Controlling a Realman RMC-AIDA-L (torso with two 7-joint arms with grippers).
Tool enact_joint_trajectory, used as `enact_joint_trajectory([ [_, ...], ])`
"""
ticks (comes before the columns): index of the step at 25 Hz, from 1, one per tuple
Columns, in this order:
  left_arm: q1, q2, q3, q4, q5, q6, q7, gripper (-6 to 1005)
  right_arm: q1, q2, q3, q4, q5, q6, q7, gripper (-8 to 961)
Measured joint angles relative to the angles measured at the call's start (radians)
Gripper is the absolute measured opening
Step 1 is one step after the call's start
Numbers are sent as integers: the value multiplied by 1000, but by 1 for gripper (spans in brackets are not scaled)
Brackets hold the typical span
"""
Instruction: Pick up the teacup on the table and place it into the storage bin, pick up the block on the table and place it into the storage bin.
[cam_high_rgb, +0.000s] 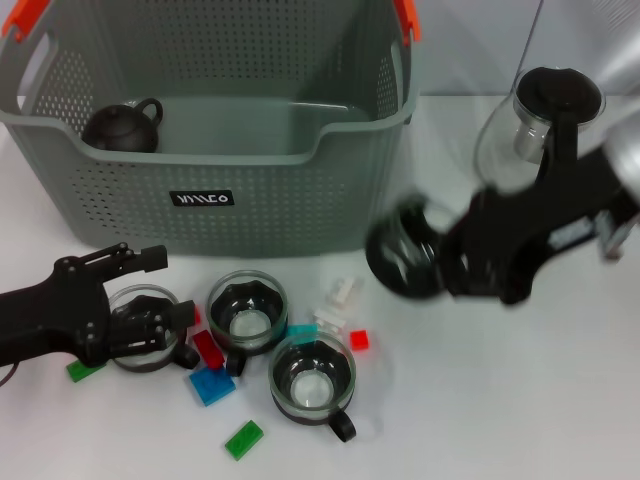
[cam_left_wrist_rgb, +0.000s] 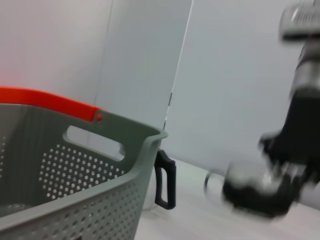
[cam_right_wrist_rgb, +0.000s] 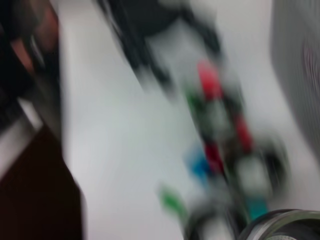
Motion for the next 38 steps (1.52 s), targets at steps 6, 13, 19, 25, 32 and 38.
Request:
enact_joint_trajectory([
  [6, -10, 0, 0, -15, -2, -15, 1, 841, -79, 5, 177, 22, 475, 93, -158, 49],
  [13, -26, 0, 2, -22, -3, -16, 1, 841, 7, -3, 47, 92, 545, 526, -98, 50],
  [19, -14, 0, 6, -23, 5, -1, 1, 842, 299, -9, 50, 275, 116, 718, 165, 50],
  [25, -24, 0, 54, -17, 52, 110, 0, 841, 537, 0, 50, 589, -216, 900, 270, 50],
  [32, -32, -15, 190, -13, 60, 133, -8, 842, 617, 4, -41, 817, -242, 1056, 274, 49],
  [38, -36, -18, 194, -17, 60, 117, -8, 841, 616, 12, -99, 892, -214, 1113, 256, 50],
])
